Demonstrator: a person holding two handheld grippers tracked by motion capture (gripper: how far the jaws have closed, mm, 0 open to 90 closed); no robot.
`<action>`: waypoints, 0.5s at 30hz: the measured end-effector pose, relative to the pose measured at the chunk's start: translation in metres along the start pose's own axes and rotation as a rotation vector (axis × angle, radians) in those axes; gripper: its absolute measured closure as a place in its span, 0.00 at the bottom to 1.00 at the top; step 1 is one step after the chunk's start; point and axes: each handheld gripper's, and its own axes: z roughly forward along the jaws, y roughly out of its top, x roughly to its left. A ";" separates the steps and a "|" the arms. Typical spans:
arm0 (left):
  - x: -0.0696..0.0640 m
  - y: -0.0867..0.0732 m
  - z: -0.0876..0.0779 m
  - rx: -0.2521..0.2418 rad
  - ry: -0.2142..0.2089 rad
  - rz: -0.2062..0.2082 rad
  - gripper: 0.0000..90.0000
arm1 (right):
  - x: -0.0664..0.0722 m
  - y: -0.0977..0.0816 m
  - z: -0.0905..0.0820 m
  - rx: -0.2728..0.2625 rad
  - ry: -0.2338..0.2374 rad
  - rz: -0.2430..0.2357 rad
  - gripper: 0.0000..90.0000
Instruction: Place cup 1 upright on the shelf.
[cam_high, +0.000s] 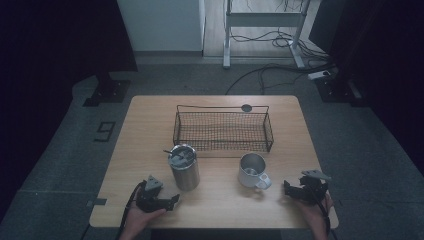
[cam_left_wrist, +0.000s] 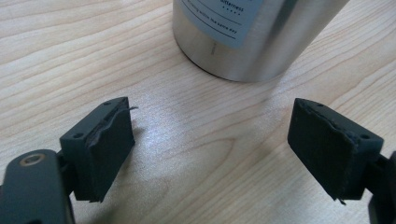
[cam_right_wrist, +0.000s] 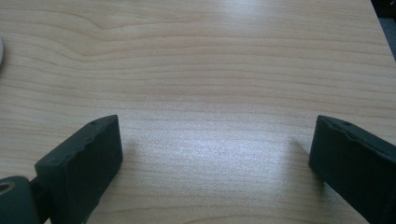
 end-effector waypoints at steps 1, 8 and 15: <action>-0.001 0.000 -0.002 -0.012 -0.002 -0.005 0.16 | 0.000 0.000 0.000 0.000 0.000 0.000 0.03; -0.001 0.000 -0.012 -0.038 0.002 -0.022 0.16 | 0.000 0.000 0.000 0.001 0.000 0.000 0.03; 0.003 0.002 -0.016 -0.060 -0.015 -0.065 0.16 | 0.000 -0.001 -0.001 -0.001 0.002 -0.002 0.04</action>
